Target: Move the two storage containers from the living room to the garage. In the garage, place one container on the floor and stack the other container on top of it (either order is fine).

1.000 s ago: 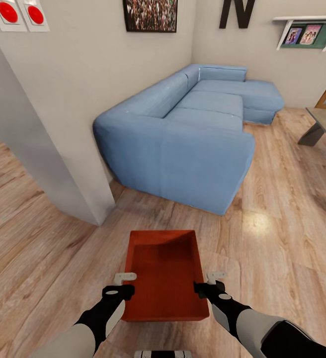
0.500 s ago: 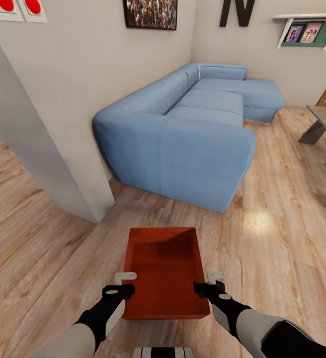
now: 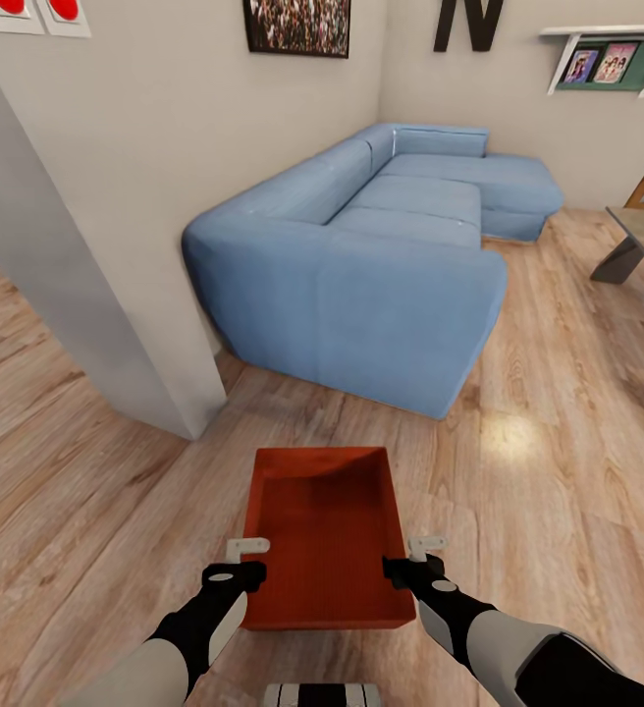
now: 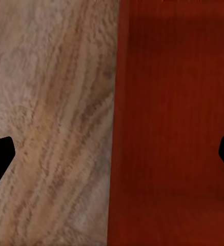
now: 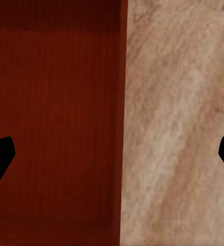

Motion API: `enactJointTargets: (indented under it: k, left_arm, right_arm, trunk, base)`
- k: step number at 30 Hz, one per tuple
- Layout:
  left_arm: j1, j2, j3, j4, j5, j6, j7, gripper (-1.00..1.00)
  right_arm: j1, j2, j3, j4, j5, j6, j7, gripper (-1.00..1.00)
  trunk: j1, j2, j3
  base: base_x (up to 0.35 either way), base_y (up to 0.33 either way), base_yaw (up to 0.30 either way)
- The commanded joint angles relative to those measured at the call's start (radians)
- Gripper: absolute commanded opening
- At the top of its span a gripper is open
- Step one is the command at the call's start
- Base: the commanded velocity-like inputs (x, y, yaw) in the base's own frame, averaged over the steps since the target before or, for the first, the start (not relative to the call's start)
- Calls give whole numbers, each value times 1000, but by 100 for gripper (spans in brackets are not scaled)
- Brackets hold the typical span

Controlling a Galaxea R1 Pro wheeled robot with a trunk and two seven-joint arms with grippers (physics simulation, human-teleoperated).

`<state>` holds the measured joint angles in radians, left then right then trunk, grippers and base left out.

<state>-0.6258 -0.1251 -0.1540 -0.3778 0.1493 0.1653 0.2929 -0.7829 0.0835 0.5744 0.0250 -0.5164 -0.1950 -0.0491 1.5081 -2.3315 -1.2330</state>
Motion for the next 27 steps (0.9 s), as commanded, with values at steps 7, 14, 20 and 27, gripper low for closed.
enactJointTargets:
  k: [7,14,20,27]
  left_arm:
    - [0,1,-8,-4,11,5,8,100]
    - [0,1,-7,-7,10,5,9,100]
    - [0,1,-8,-9,10,-19,9,100]
    - [0,1,-10,-14,7,-21,9,100]
  right_arm:
    - [-1,1,8,3,-5,-4,-2,100]
    - [-1,1,10,3,-4,-4,-2,100]
    - [-1,1,9,3,-1,-4,-2,100]
    - [-1,1,10,3,-1,-4,-2,100]
  trunk:
    - [4,-8,-4]
    - [4,-8,-4]
    - [4,-8,-4]
    - [4,-8,-4]
  base:
    - [0,0,0]
    - [0,0,0]
    - [0,0,0]
    - [0,0,0]
